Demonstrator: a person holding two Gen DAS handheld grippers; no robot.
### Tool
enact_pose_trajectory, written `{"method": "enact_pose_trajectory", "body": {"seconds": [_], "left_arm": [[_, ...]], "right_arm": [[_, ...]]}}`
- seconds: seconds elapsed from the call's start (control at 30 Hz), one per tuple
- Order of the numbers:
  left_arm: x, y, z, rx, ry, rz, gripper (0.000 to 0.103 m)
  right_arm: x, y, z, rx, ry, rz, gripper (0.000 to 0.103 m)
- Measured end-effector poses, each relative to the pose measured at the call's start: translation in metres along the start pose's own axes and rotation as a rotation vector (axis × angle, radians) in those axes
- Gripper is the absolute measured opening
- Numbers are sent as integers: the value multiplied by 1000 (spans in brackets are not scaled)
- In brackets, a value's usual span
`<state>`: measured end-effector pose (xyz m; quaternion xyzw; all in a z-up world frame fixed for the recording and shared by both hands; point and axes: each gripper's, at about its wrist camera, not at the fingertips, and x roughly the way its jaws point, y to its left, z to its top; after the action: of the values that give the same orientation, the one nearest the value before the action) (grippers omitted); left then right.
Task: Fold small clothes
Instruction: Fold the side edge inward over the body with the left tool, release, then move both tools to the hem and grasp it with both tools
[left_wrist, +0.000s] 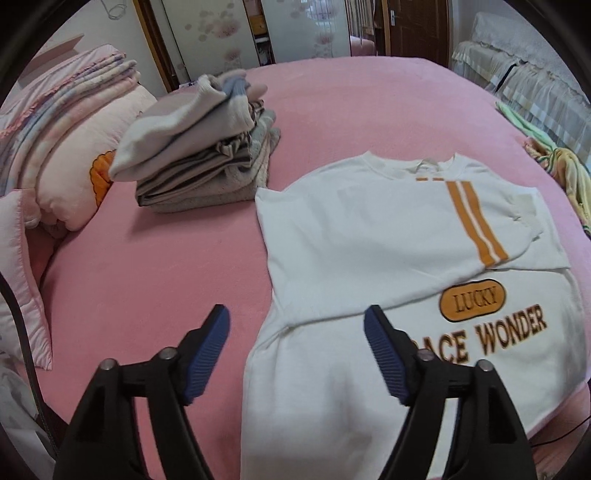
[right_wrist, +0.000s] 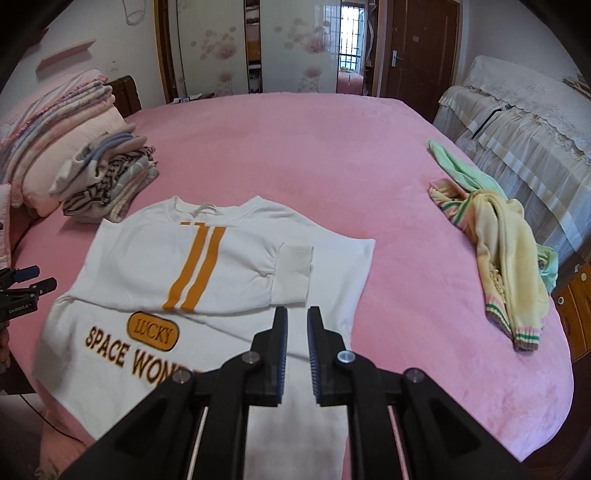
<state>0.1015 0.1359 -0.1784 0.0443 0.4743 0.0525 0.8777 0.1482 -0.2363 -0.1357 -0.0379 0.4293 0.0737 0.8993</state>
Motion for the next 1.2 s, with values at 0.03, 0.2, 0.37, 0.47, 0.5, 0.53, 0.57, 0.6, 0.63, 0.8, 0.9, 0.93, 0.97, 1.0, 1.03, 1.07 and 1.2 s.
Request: {"method": "enact_pose_trajectory", "body": {"seconds": [0.03,0.2,0.37,0.47,0.5,0.53,0.57,0.6,0.63,0.8,0.9,0.93,0.97,1.0,1.03,1.07,1.2], "left_arm": [[-11,-1,-4,-4,-15,-1,81],[-45,1,-23,-27,-50,-24,83],[-68,8,-42,-72,-103,-47,83],[-78,14,-58,-80,-148,-63,83],[-78,17,-63,-80,-152,-74,83],[-76,21,-69,-84,-141,-84,83],[-72,26,-75,-94,-119,-93,83],[-68,31,-79,-103,-100,-105,83],[-62,37,-84,-115,-74,-119,83],[-34,62,-109,-153,14,-131,83],[-16,70,-121,-154,70,-142,83],[-10,71,-124,-153,83,-144,83],[-5,72,-127,-152,98,-149,83],[1,73,-129,-150,115,-152,83],[7,73,-132,-146,132,-153,83],[13,73,-134,-142,145,-158,83],[32,72,-141,-121,201,-168,83]], "right_arm": [[-8,0,-4,-2,-5,4,11],[-35,2,-24,-24,-19,7,19],[-55,-1,-44,-31,-53,-11,33],[-65,-8,-57,-18,-65,-25,40],[-66,-11,-61,-11,-65,-29,43],[-66,-16,-68,-1,-62,-35,44],[-66,-19,-74,6,-56,-33,44],[-64,-23,-80,14,-46,-29,45],[-60,-28,-89,24,-27,-28,45],[-42,-39,-126,52,57,-2,44],[-32,-42,-143,57,88,30,44],[-29,-43,-148,56,100,40,44],[-25,-44,-152,59,113,50,44],[-21,-45,-154,63,125,60,44],[-16,-47,-157,72,143,71,44],[-13,-49,-159,80,158,76,44],[-1,-54,-169,103,212,100,44]]}}
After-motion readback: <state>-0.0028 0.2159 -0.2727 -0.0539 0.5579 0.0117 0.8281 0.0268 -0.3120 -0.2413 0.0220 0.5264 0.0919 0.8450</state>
